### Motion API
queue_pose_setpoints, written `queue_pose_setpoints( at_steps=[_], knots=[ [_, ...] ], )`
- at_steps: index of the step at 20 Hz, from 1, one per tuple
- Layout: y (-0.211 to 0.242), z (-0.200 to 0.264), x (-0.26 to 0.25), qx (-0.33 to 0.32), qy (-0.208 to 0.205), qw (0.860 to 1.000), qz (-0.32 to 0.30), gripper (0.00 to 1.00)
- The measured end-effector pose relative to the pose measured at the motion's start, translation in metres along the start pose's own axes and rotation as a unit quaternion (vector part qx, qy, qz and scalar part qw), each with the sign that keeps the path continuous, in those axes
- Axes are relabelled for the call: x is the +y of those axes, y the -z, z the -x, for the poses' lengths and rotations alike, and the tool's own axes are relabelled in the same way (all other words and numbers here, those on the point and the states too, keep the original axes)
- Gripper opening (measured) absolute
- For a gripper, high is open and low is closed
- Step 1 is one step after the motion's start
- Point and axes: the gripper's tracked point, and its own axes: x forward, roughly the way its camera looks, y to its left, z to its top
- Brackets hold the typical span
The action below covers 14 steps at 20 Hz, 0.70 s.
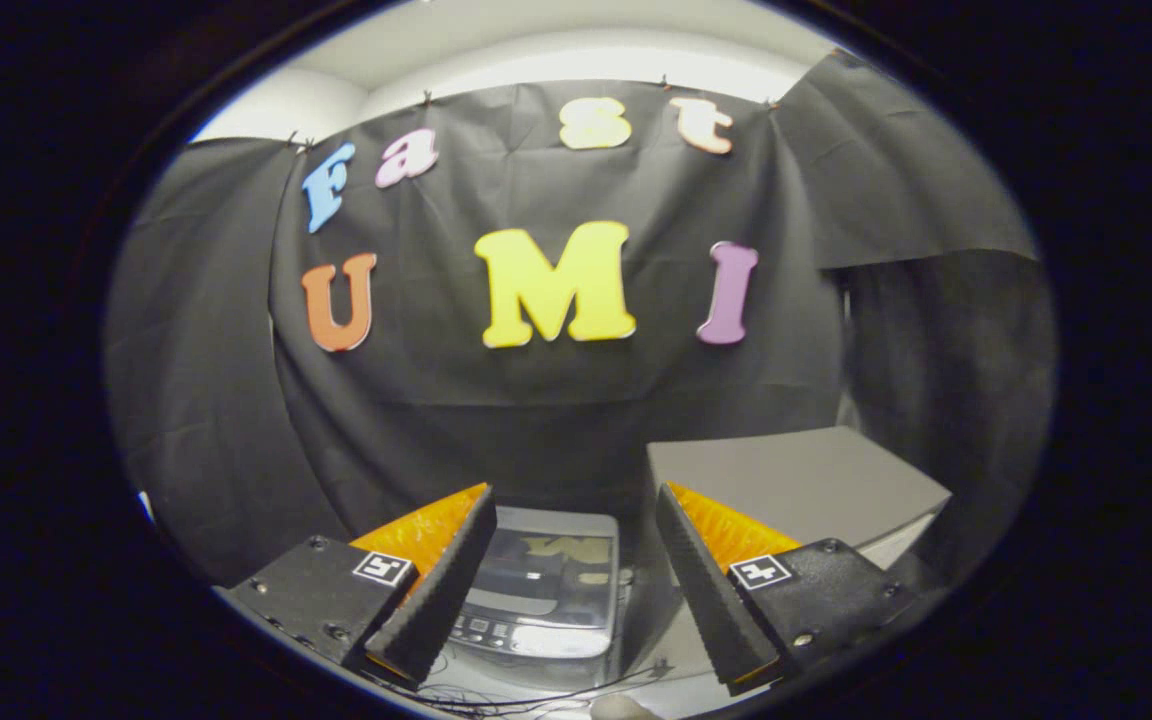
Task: Put the clothes into the washing machine and then close the washing machine lid.
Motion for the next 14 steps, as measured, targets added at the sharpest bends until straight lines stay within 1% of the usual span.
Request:
queue_pose_setpoints(
  at_steps=[3, 6, 9, 10, 14],
  knots=[
    [-0.007, 0.038, -0.065, -0.028, 0.026, 0.999, -0.013, 1.0],
    [0.002, 0.069, -0.134, -0.035, 0.051, 0.997, -0.034, 1.0],
    [0.02, 0.1, -0.199, -0.039, 0.076, 0.996, -0.032, 1.0],
    [0.027, 0.11, -0.22, -0.037, 0.082, 0.996, -0.029, 1.0],
    [0.056, 0.141, -0.271, -0.032, 0.085, 0.996, -0.019, 0.99]
  ],
)
